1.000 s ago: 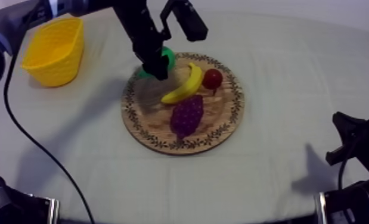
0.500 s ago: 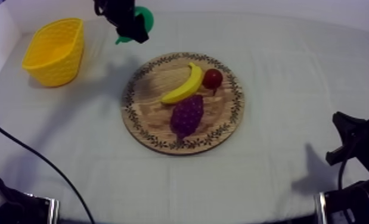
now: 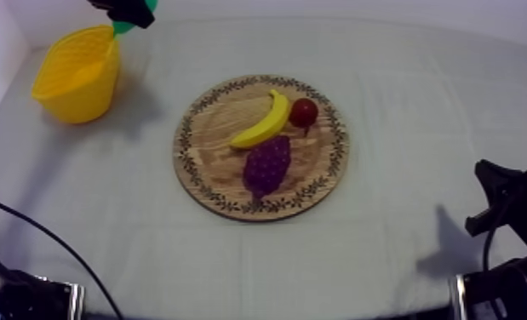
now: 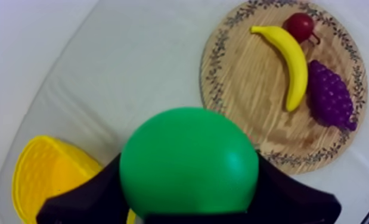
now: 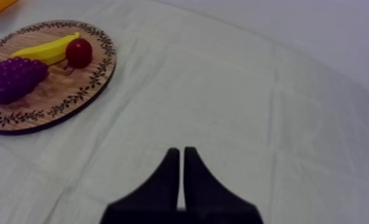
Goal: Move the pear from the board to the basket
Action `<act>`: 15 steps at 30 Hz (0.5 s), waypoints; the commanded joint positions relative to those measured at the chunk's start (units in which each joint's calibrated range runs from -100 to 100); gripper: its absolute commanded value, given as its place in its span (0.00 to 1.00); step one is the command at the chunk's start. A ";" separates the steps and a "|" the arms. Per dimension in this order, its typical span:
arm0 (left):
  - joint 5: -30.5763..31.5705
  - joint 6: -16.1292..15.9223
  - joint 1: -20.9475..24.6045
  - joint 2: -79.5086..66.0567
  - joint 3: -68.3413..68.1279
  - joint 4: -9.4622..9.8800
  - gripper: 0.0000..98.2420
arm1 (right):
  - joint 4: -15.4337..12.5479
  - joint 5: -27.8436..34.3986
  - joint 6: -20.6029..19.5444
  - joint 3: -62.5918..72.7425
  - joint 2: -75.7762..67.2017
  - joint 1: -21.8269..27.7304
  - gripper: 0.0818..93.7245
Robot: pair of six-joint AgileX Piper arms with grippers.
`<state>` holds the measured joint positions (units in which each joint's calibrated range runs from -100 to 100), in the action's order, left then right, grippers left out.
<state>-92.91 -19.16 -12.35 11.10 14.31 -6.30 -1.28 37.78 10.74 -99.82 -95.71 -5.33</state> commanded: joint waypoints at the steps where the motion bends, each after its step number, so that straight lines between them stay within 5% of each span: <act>1: -0.12 -0.06 1.92 -0.78 -0.25 0.09 0.48 | -0.01 0.04 -0.02 0.05 -0.04 -0.03 0.00; 15: 1.64 4.15 11.92 -5.46 -2.96 -0.58 0.48 | -0.01 0.04 -0.02 0.05 -0.04 -0.03 0.00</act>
<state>-91.51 -15.98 -1.49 5.65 11.36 -6.84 -1.28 37.78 10.62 -99.82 -95.71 -5.33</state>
